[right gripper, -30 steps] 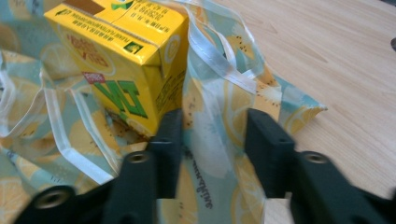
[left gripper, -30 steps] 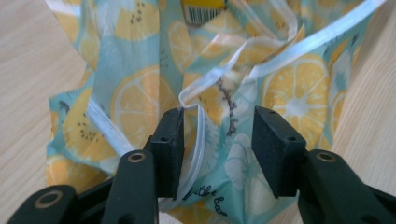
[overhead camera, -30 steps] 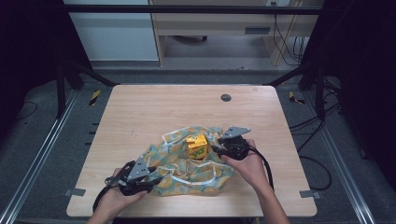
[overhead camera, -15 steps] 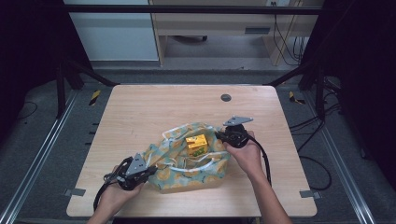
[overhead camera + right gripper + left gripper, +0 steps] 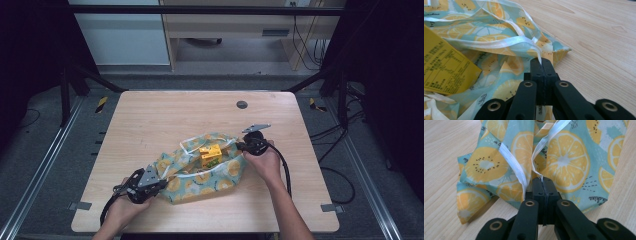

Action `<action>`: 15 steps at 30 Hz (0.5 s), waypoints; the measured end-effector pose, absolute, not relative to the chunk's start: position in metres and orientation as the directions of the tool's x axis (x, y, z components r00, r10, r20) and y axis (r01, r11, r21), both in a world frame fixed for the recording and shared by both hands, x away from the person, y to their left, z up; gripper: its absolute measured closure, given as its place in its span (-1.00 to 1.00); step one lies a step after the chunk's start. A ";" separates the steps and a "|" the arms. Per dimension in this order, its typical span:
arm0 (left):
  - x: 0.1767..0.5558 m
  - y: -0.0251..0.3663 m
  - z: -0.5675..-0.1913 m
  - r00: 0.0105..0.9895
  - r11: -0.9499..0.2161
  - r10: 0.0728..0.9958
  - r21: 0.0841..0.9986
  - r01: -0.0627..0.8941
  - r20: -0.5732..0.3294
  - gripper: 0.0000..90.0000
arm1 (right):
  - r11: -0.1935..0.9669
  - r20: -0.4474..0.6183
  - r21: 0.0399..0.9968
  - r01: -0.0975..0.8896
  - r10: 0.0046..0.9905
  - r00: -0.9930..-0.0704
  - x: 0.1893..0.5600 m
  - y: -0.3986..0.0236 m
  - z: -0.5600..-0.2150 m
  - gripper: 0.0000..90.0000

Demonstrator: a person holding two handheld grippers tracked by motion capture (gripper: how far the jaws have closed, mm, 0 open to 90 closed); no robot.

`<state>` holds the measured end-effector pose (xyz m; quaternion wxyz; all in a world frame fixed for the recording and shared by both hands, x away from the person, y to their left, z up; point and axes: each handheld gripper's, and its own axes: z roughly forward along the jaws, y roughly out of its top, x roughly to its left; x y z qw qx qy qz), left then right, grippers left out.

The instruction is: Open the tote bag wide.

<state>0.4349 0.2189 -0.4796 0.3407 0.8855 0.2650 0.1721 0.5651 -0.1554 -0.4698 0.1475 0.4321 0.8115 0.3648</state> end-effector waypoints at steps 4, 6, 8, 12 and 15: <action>0.433 0.218 -0.479 0.807 -0.630 0.579 0.692 0.352 0.117 1.00 | 0.371 0.063 0.716 0.592 0.810 -0.583 0.567 -0.154 -0.472 1.00; 0.432 0.217 -0.479 0.810 -0.635 0.575 0.688 0.351 0.117 1.00 | 0.374 0.057 0.717 0.588 0.810 -0.584 0.568 -0.154 -0.471 1.00; 0.432 0.217 -0.480 0.813 -0.638 0.571 0.686 0.350 0.117 1.00 | 0.369 0.060 0.718 0.590 0.812 -0.580 0.569 -0.154 -0.471 1.00; 0.432 0.217 -0.480 0.815 -0.639 0.568 0.684 0.351 0.113 1.00 | 0.373 0.056 0.714 0.592 0.813 -0.580 0.569 -0.154 -0.472 1.00; 0.431 0.217 -0.480 0.816 -0.642 0.567 0.682 0.351 0.113 1.00 | 0.388 0.035 0.714 0.583 0.812 -0.582 0.569 -0.153 -0.472 1.00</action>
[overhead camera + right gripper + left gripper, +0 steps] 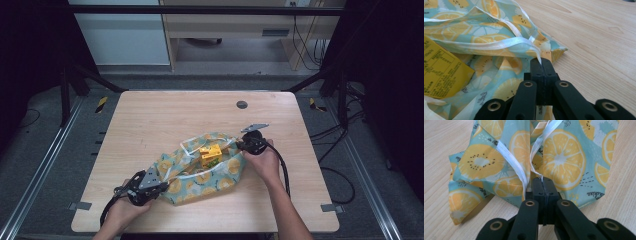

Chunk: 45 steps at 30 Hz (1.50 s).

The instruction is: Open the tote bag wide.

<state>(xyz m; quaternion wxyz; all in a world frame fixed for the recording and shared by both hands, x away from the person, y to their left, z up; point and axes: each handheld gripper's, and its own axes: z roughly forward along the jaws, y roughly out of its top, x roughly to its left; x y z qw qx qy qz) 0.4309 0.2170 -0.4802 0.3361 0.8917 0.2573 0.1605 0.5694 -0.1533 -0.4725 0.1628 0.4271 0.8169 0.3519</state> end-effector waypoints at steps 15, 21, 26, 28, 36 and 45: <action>0.430 0.218 -0.480 0.816 -0.641 0.567 0.682 0.352 0.112 1.00 | 0.421 -0.024 0.710 0.564 0.816 -0.578 0.569 -0.149 -0.474 1.00; 0.427 0.220 -0.479 0.809 -0.627 0.575 0.698 0.345 0.117 0.98 | 0.428 -0.030 0.715 0.553 0.809 -0.588 0.566 -0.148 -0.472 0.85; 0.426 0.223 -0.475 0.787 -0.591 0.603 0.736 0.331 0.131 0.63 | 0.401 -0.046 0.751 0.524 0.825 -0.564 0.556 -0.151 -0.455 0.20; 0.425 0.224 -0.472 0.777 -0.573 0.614 0.756 0.318 0.138 0.46 | 0.392 -0.053 0.767 0.507 0.827 -0.559 0.550 -0.153 -0.448 0.02; 0.421 0.225 -0.462 0.759 -0.506 0.638 0.815 0.283 0.133 -0.08 | 0.310 -0.010 0.843 0.439 0.826 -0.564 0.524 -0.161 -0.417 -0.43; 0.418 0.226 -0.437 0.747 -0.440 0.656 0.858 0.267 0.104 -0.34 | 0.332 -0.026 0.860 0.388 0.788 -0.615 0.481 -0.162 -0.402 -0.55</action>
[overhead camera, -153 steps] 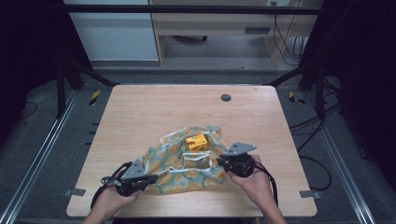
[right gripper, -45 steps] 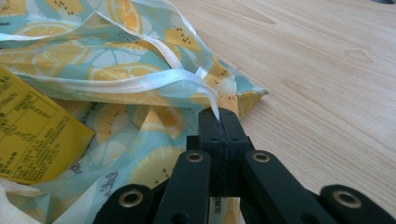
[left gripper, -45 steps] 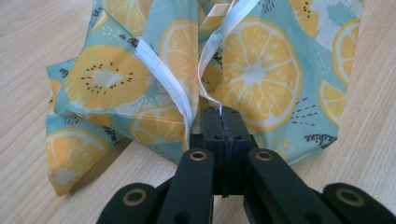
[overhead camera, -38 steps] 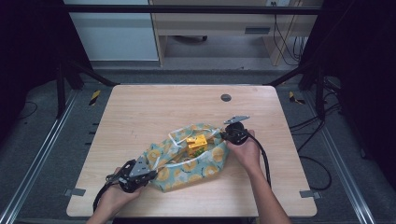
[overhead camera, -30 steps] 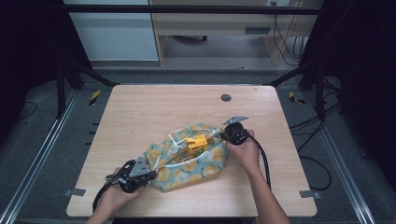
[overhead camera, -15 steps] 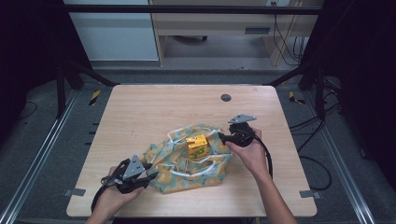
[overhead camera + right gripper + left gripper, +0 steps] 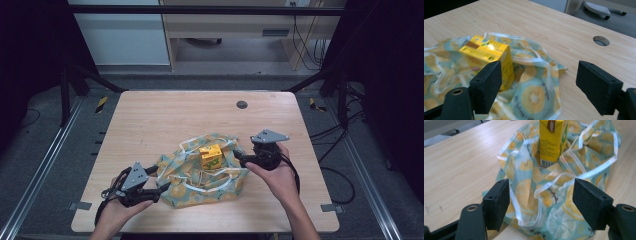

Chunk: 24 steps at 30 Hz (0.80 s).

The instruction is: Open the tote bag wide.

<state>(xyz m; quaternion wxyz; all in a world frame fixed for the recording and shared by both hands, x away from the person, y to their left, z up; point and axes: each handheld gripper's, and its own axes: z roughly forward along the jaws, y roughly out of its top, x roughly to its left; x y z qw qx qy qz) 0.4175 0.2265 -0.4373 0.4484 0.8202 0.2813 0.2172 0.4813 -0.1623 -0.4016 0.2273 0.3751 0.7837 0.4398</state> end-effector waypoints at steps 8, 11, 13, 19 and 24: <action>0.443 0.213 -0.430 0.742 -0.470 0.659 0.836 0.282 0.120 -0.32 | 0.350 0.003 0.846 0.402 0.750 -0.661 0.446 -0.155 -0.425 -0.48; 0.460 0.207 -0.429 0.741 -0.486 0.657 0.828 0.280 0.136 -0.29 | 0.386 -0.004 0.827 0.409 0.732 -0.682 0.440 -0.148 -0.439 -0.53; 0.471 0.204 -0.429 0.744 -0.491 0.654 0.825 0.282 0.135 -0.25 | 0.410 -0.021 0.812 0.415 0.731 -0.682 0.439 -0.143 -0.447 -0.54; 0.498 0.197 -0.443 0.759 -0.505 0.639 0.811 0.294 0.123 -0.06 | 0.434 -0.027 0.779 0.453 0.745 -0.667 0.449 -0.139 -0.468 -0.57; 0.503 0.193 -0.453 0.783 -0.527 0.612 0.794 0.303 0.107 0.09 | 0.477 -0.053 0.743 0.470 0.742 -0.668 0.450 -0.134 -0.477 -0.21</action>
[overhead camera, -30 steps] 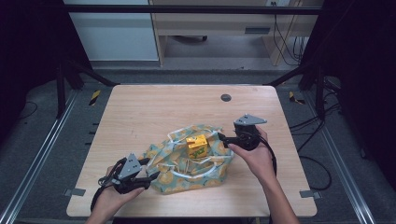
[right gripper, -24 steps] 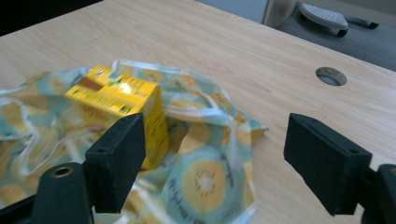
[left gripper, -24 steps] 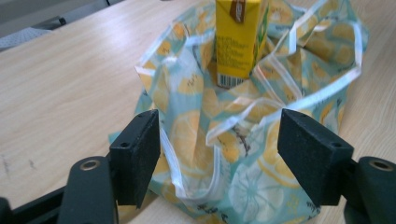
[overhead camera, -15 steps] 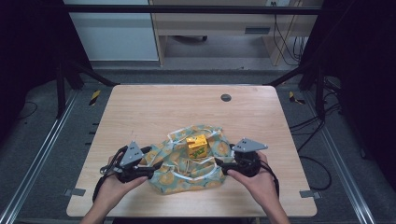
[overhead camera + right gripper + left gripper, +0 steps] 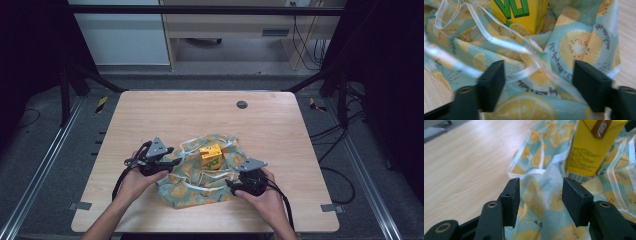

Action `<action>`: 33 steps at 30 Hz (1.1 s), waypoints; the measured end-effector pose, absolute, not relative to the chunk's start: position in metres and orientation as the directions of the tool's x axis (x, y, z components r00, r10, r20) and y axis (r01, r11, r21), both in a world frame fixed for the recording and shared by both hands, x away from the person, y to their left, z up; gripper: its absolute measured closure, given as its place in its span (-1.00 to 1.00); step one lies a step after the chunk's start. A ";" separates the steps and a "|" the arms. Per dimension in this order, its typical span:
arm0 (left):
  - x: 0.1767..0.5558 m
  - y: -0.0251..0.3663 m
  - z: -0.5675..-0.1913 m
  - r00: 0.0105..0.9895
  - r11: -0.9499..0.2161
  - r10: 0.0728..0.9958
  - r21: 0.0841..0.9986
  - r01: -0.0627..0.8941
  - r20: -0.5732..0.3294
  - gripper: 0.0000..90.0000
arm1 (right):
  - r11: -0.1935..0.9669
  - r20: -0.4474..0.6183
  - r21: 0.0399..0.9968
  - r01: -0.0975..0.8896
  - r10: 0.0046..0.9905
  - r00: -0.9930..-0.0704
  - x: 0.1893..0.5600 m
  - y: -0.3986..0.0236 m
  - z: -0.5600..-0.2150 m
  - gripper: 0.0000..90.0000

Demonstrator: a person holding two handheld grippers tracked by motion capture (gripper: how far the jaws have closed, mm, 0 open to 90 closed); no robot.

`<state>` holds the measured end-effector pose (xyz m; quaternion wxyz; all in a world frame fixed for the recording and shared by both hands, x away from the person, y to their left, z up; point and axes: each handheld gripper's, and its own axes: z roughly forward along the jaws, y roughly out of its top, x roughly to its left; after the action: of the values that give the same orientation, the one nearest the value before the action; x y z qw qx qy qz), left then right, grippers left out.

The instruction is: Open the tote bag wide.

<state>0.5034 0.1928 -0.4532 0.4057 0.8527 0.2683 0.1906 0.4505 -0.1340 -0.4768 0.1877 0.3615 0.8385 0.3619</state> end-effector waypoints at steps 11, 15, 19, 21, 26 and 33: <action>0.500 0.179 -0.461 0.799 -0.586 0.585 0.754 0.296 0.141 0.79 | 0.497 -0.054 0.721 0.482 0.734 -0.677 0.447 -0.139 -0.478 0.72; 0.502 0.184 -0.464 0.766 -0.563 0.626 0.764 0.316 0.145 0.94 | 0.502 -0.046 0.712 0.491 0.731 -0.681 0.444 -0.142 -0.480 0.98; 0.508 0.194 -0.469 0.745 -0.560 0.653 0.749 0.354 0.136 0.94 | 0.510 -0.052 0.706 0.491 0.729 -0.683 0.443 -0.145 -0.480 1.00; 0.510 0.199 -0.471 0.736 -0.544 0.667 0.749 0.378 0.113 0.94 | 0.514 -0.057 0.700 0.496 0.732 -0.679 0.442 -0.148 -0.479 1.00; 0.513 0.209 -0.474 0.715 -0.537 0.690 0.743 0.401 0.113 0.95 | 0.536 -0.083 0.679 0.503 0.736 -0.672 0.442 -0.153 -0.481 1.00; 0.515 0.212 -0.477 0.709 -0.541 0.695 0.738 0.404 0.121 1.00 | 0.517 -0.064 0.676 0.526 0.752 -0.656 0.441 -0.160 -0.482 1.00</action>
<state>0.5153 0.2119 -0.4766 0.3552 0.8535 0.3217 0.2047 0.4408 -0.1600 -0.4820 0.1773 0.3747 0.8526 0.3182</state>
